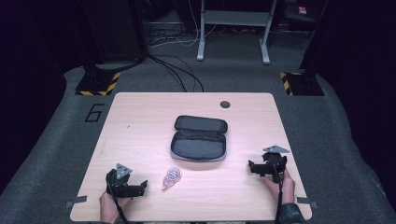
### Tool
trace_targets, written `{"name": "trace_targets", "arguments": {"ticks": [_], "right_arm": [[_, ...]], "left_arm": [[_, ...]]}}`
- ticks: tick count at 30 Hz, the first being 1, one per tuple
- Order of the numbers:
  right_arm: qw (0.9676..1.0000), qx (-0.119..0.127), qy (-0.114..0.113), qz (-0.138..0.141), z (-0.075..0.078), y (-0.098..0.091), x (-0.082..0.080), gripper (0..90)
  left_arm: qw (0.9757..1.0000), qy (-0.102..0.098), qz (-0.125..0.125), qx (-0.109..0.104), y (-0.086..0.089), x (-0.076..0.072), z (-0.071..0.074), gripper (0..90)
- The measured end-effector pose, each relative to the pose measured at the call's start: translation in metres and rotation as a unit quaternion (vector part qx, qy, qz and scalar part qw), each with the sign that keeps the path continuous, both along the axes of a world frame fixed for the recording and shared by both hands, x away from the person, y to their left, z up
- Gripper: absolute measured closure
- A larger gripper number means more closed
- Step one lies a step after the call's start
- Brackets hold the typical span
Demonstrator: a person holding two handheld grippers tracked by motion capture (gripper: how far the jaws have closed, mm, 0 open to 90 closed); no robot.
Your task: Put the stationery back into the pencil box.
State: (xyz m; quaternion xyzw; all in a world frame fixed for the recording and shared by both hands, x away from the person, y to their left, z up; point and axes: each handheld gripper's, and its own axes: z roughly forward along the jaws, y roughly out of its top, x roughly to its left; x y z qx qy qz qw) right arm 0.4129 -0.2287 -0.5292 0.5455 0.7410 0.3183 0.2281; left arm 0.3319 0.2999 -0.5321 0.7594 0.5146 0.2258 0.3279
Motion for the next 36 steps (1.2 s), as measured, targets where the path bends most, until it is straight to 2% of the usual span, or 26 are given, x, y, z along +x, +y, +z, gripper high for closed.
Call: {"name": "trace_targets", "arguments": {"ticks": [3,7,11,12,14,17,23,27,31,34,35,36], "right_arm": [[1.0,0.0,0.001,0.003,0.0,0.0,-0.001,0.0],[1.0,0.0,0.0,0.005,0.0,-0.001,-0.002,0.0],[1.0,0.0,-0.001,0.005,0.0,-0.001,-0.002,0.0],[1.0,0.0,0.0,0.005,0.0,-0.001,-0.002,0.0],[1.0,0.0,0.0,0.005,0.0,-0.001,-0.002,0.0],[1.0,0.0,0.0,0.004,0.0,-0.001,-0.002,0.0],[1.0,0.001,-0.002,0.005,0.0,-0.001,-0.002,0.0],[1.0,0.001,0.0,0.008,0.0,-0.001,-0.002,0.0],[1.0,0.001,0.0,0.009,0.0,-0.001,-0.002,0.0],[1.0,0.001,0.0,0.009,0.0,-0.001,-0.002,0.0],[1.0,0.001,0.0,0.008,0.0,-0.001,-0.002,0.0],[1.0,0.001,0.0,0.009,0.0,-0.001,-0.002,0.0]], "left_arm": [[1.0,0.001,0.004,-0.003,0.002,0.0,0.001,1.3],[0.9998,-0.001,0.007,-0.02,0.002,-0.003,0.009,0.8],[0.9993,-0.02,-0.014,-0.029,-0.008,-0.008,0.022,1.0],[0.9987,-0.034,-0.019,-0.031,-0.012,-0.01,0.024,2.0],[0.9981,-0.035,-0.036,-0.036,-0.018,-0.011,0.027,6.0],[0.9974,-0.028,-0.048,-0.045,-0.032,-0.012,0.026,4.6],[0.9951,-0.015,-0.093,-0.032,-0.06,-0.008,0.023,0.0],[0.9926,-0.005,-0.119,-0.022,-0.075,-0.004,0.022,0.2],[0.9916,-0.007,-0.128,-0.018,-0.087,-0.003,0.019,3.1],[0.9919,-0.01,-0.125,-0.022,-0.092,-0.003,0.016,5.9],[0.9918,-0.008,-0.127,-0.017,-0.093,-0.003,0.016,7.4],[0.9919,-0.015,-0.126,-0.014,-0.095,-0.002,0.015,8.3]]}}
